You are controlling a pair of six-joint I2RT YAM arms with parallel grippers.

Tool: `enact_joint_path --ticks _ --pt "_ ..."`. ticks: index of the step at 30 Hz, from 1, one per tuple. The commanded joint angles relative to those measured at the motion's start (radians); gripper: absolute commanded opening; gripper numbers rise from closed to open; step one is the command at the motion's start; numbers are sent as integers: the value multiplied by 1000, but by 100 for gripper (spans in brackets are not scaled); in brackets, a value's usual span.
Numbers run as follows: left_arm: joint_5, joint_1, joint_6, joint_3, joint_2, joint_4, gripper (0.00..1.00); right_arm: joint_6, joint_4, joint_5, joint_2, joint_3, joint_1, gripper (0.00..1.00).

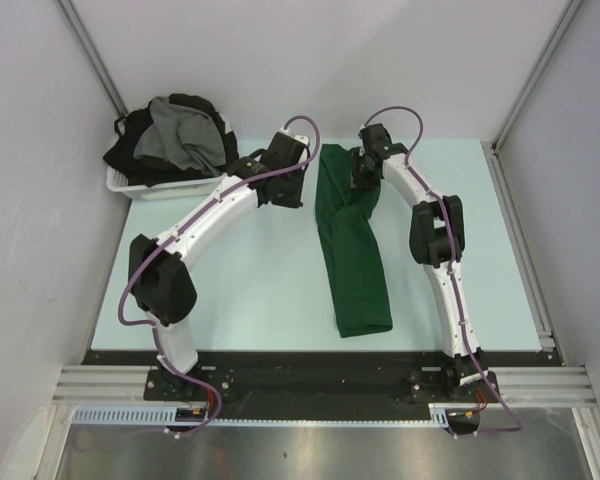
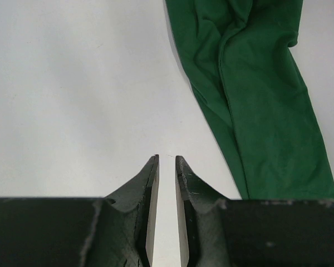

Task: Fold and stack the t-shirts
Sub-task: Rotate the tshirt 90 degrees

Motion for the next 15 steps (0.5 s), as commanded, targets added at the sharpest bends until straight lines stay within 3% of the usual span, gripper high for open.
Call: enact_joint_path --ticks 1,4,15 --pt "8 6 15 16 -4 1 23 7 18 -34 12 6 5 16" --pt "8 5 15 13 -5 1 23 12 21 -37 13 14 5 0" --pt "4 5 15 -5 -21 4 23 34 59 -87 4 126 31 0"
